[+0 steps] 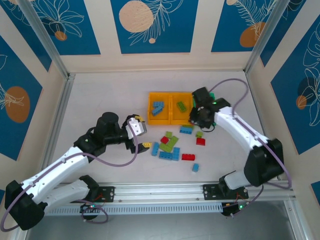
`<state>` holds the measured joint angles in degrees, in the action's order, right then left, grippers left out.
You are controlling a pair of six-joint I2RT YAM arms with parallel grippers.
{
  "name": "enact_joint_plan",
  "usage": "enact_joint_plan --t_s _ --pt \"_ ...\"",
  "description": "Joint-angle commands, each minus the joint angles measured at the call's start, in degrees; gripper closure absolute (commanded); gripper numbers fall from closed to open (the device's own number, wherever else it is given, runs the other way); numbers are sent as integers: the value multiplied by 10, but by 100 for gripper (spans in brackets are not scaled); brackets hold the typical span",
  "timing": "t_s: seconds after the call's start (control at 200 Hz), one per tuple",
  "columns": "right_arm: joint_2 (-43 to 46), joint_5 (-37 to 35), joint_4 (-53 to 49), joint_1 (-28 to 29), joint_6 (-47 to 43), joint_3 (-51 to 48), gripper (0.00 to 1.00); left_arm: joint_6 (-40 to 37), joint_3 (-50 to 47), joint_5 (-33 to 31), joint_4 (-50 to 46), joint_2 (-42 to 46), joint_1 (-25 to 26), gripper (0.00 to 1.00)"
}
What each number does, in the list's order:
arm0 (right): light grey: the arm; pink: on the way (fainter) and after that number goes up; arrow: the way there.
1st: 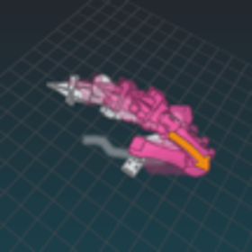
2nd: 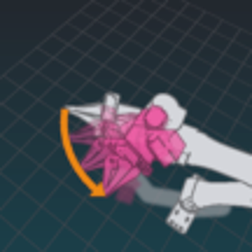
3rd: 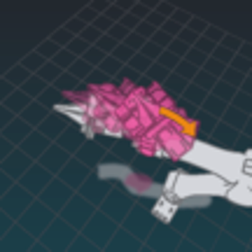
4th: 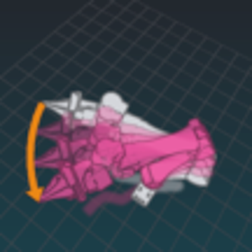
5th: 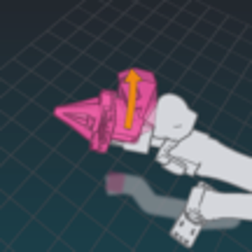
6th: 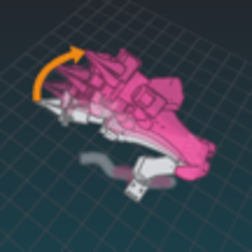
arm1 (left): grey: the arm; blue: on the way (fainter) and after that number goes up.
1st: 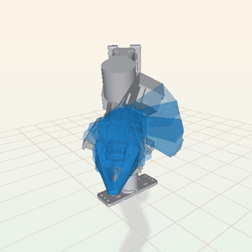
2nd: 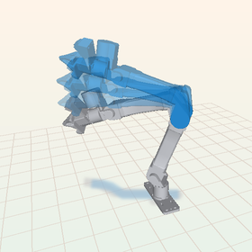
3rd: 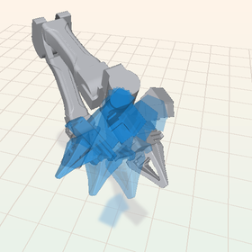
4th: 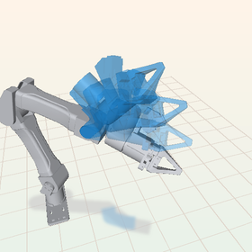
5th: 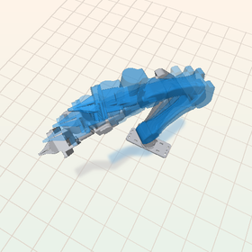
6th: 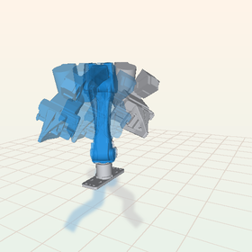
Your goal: Sort the legos into containers by color
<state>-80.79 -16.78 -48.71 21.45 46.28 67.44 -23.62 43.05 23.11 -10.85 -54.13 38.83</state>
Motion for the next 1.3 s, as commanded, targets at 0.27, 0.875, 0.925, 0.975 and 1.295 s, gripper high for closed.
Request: enact_joint_plan --t_s 0.27,0.875,0.925,0.975,1.295 --pt "-266 -26 -29 -137 -163 256 79 103 90 -38 -37 -59 27 0" --pt "-70 36 -73 -138 -85 213 37 437 284 -155 -329 -335 75 8" --pt "-45 40 -67 -139 -77 189 36 454 288 -141 -333 -363 75 11" --pt "-25 44 -61 -140 -69 169 35 462 295 -128 -338 -392 76 14" --pt "-11 64 -53 -148 -53 136 34 442 320 -99 -368 -517 85 33"
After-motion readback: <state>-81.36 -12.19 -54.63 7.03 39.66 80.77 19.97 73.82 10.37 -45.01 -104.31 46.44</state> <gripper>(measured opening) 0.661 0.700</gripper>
